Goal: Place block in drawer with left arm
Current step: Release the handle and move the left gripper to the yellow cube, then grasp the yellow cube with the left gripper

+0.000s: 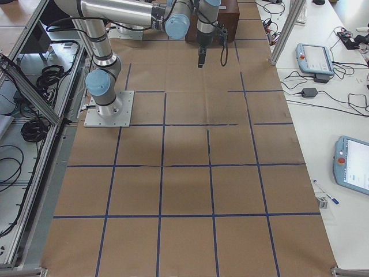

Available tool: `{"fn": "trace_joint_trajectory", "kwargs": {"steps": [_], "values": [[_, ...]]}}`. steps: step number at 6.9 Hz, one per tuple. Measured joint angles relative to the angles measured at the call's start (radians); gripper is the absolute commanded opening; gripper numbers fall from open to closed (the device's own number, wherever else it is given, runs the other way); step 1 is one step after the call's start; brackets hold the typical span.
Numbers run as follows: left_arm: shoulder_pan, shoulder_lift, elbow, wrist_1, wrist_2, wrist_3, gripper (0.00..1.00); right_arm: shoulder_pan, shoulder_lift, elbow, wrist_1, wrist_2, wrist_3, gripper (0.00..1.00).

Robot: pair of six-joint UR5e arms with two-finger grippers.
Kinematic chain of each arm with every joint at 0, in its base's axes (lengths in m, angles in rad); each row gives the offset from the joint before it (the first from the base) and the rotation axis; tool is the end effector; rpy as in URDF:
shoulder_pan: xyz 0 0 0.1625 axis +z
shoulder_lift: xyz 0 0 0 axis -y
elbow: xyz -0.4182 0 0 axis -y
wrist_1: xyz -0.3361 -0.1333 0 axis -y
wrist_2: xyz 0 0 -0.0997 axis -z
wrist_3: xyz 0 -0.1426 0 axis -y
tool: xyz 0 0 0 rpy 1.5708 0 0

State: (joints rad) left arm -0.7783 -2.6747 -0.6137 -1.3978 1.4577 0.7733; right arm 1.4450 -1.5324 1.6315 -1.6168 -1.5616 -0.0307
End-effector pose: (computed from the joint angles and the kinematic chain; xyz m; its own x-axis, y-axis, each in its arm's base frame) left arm 0.4714 -0.6746 0.1625 -0.9979 -0.0146 0.0624 -0.0207 0.9950 -0.0975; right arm 0.0780 -0.4559 0.3995 -0.9954 0.0955 -0.0108 0.0948 0.9941 0.0528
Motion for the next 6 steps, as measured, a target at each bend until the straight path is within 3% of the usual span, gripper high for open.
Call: {"fn": "trace_joint_trajectory", "kwargs": {"steps": [1,2,3,6], "values": [[-0.002,-0.013,0.0,0.013,0.0,-0.001,0.98,0.0,0.0,0.0,0.0,0.0,0.0,1.0],[-0.006,-0.024,0.0,0.019,0.0,-0.003,0.89,0.0,0.0,0.0,0.0,0.0,0.0,1.0],[-0.012,-0.033,0.001,0.024,0.001,-0.003,0.71,0.0,0.0,0.0,0.001,0.0,0.0,1.0],[-0.016,-0.035,0.002,0.031,0.008,-0.003,0.35,0.0,0.0,-0.001,0.0,0.0,0.0,1.0]]}}
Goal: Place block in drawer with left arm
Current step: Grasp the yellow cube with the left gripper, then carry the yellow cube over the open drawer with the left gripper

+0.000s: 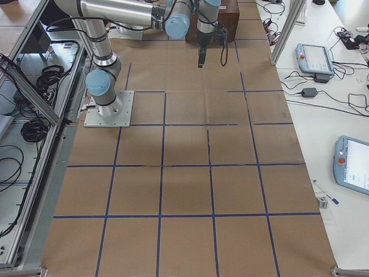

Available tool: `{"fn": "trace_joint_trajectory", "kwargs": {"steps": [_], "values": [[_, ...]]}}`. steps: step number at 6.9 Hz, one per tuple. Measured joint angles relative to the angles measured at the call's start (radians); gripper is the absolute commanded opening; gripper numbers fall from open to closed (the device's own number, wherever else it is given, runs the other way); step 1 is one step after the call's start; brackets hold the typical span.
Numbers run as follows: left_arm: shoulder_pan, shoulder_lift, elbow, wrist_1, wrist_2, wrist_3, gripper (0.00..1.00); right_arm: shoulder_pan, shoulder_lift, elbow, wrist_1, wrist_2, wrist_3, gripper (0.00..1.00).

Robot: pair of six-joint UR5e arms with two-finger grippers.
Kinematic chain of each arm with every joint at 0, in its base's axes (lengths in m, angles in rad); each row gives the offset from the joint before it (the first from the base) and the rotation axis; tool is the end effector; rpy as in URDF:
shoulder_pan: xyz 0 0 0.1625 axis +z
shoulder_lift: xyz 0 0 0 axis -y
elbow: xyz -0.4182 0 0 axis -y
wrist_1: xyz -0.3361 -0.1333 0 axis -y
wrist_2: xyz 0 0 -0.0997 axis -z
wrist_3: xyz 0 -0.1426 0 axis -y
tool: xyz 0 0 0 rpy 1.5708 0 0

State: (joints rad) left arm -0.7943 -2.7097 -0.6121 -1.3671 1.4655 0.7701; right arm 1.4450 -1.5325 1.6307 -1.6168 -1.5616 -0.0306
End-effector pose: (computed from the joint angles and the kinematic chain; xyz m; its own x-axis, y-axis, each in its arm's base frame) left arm 0.4643 -0.6842 0.1379 -0.9983 -0.0025 0.0591 -0.0078 0.9959 -0.0900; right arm 0.0780 -0.4560 0.3998 -0.9954 0.0956 -0.0108 0.0949 0.9941 0.0519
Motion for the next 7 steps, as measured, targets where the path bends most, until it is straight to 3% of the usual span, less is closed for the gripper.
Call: {"fn": "trace_joint_trajectory", "kwargs": {"steps": [1,3,7], "values": [[0.0,0.003,0.001,0.0,0.002,0.0,0.3,0.0,0.0,0.0,0.0,0.0,0.0,1.0],[0.0,0.027,0.001,-0.006,0.005,0.0,0.3,0.0,0.0,0.001,0.0,0.0,0.0,1.0],[0.0,0.235,-0.054,-0.204,0.01,-0.009,0.27,0.0,0.0,0.0,0.0,0.0,0.0,1.0]]}}
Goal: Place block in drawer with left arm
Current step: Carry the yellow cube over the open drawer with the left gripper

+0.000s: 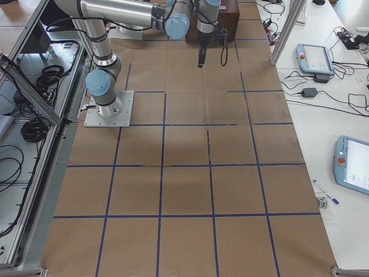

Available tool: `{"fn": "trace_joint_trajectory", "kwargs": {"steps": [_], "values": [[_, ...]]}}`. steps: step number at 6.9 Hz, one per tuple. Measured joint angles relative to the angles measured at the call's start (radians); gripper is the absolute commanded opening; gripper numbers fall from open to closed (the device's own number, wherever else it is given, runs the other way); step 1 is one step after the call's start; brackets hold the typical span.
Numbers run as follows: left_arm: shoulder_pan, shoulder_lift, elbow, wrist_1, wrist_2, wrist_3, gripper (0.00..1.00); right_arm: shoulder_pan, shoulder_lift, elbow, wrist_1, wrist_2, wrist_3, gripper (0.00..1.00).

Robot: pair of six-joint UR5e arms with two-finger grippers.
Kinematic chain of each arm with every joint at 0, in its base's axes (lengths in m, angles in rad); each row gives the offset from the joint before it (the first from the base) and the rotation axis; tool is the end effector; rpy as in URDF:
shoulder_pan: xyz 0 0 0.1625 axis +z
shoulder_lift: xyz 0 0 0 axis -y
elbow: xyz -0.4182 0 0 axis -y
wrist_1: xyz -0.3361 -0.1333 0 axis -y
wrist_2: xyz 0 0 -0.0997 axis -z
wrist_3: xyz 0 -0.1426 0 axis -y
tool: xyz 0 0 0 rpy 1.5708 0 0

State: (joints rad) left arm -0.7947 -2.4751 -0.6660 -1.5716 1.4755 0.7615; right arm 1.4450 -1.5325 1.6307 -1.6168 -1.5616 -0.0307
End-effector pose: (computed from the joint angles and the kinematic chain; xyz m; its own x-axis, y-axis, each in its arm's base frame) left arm 0.4307 -0.6484 0.2792 -0.9975 -0.0123 0.0691 -0.0168 0.9977 -0.0654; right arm 0.0780 -0.4560 0.3998 -0.9954 0.0955 -0.0108 0.0948 0.9941 0.0519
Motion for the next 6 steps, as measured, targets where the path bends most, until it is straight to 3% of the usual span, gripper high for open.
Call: {"fn": "trace_joint_trajectory", "kwargs": {"steps": [1,3,6], "values": [[-0.001,0.062,-0.057,-0.023,-0.001,-0.021,0.27,0.0,0.0,0.0,0.0,0.0,0.0,1.0],[-0.014,0.226,-0.261,-0.02,-0.003,-0.099,0.28,0.0,0.0,0.001,0.0,0.0,0.0,1.0],[-0.119,0.477,-0.606,0.103,-0.003,-0.282,0.28,0.0,0.0,0.0,0.0,0.0,0.0,1.0]]}}
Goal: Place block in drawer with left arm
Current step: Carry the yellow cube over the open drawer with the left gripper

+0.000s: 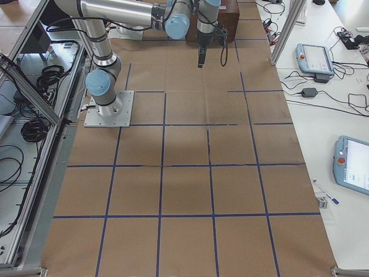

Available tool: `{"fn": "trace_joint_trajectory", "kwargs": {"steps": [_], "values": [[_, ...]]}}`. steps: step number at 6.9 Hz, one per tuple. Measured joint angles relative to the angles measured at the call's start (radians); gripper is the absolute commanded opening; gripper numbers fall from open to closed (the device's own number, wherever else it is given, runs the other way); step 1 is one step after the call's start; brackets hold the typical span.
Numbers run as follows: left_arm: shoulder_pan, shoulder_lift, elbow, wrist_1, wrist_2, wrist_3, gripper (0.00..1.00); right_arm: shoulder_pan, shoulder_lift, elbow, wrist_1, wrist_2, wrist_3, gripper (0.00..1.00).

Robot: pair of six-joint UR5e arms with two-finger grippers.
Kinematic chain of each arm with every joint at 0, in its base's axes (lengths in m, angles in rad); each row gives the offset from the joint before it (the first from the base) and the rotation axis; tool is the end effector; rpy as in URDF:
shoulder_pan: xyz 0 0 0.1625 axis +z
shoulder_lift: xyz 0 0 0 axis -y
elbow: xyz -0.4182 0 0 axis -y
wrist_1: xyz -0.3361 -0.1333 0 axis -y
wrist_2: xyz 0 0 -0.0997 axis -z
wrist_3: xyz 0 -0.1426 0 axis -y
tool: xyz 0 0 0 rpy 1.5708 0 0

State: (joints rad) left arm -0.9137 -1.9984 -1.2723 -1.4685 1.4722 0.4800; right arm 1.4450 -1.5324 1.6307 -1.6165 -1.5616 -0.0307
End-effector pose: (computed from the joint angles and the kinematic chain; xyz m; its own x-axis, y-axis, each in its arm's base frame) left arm 0.2514 -0.5671 0.3552 -0.9794 -0.1755 0.0997 -0.1785 0.9837 -0.0217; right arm 0.0780 -0.4560 0.3998 -0.9954 0.0955 -0.0108 0.0948 0.9941 0.0523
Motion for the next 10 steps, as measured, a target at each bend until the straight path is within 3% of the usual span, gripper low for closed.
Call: {"fn": "trace_joint_trajectory", "kwargs": {"steps": [2,5,7,9,10], "values": [[-0.079,0.096,-0.147,0.06,-0.001,-0.118,0.28,0.0,0.0,0.0,0.0,0.0,0.0,1.0],[-0.128,0.082,-0.215,0.107,0.001,-0.175,0.32,0.0,0.0,0.0,0.0,0.0,0.0,1.0],[-0.132,0.066,-0.219,0.109,0.002,-0.178,0.84,0.0,0.0,0.001,0.0,0.0,0.0,1.0],[-0.132,0.062,-0.219,0.11,0.002,-0.178,0.98,0.0,0.0,0.001,0.0,0.0,0.0,1.0],[-0.132,0.065,-0.216,0.11,0.002,-0.178,0.98,0.0,0.0,0.001,0.0,0.0,0.0,1.0]]}}
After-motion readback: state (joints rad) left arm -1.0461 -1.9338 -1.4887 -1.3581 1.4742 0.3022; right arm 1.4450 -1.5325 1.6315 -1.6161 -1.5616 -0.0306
